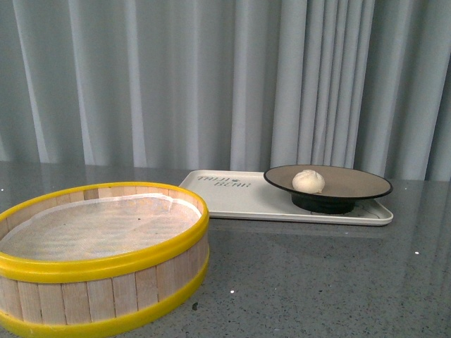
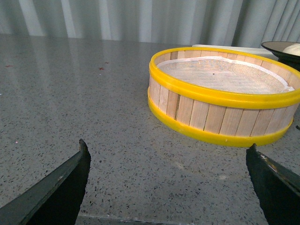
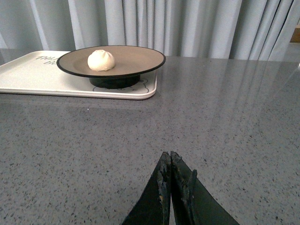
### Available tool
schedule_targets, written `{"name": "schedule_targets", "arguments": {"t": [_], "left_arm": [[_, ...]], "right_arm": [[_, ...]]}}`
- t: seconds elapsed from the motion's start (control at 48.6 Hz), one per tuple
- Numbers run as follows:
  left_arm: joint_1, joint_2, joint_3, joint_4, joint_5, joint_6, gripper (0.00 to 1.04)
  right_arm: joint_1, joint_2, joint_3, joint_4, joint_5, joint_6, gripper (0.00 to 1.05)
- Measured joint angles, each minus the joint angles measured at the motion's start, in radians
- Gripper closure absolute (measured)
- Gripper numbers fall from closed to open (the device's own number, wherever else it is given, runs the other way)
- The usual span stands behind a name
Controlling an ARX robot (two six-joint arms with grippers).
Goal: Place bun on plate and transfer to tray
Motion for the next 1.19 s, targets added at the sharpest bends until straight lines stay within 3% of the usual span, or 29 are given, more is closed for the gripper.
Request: {"name": "schedule_targets", "arguments": {"t": [0.534,0.678,1.192], "left_arm": [[0.000,0.000,0.000,0.000,0.000,0.000,0.07],[0.000,0.000,0.000,0.000,0.000,0.000,0.07],[0.000,0.000,0.000,0.000,0.000,0.000,0.07]], "right_arm": [[0.000,-0.303,-0.127,-0.174,0.000,0.002,1.03],[0.000,-0.330,-0.169,-0.153,0.000,0.002,1.03],[0.000,-0.609,-0.171,-0.421,0.000,0.002,1.03]]}}
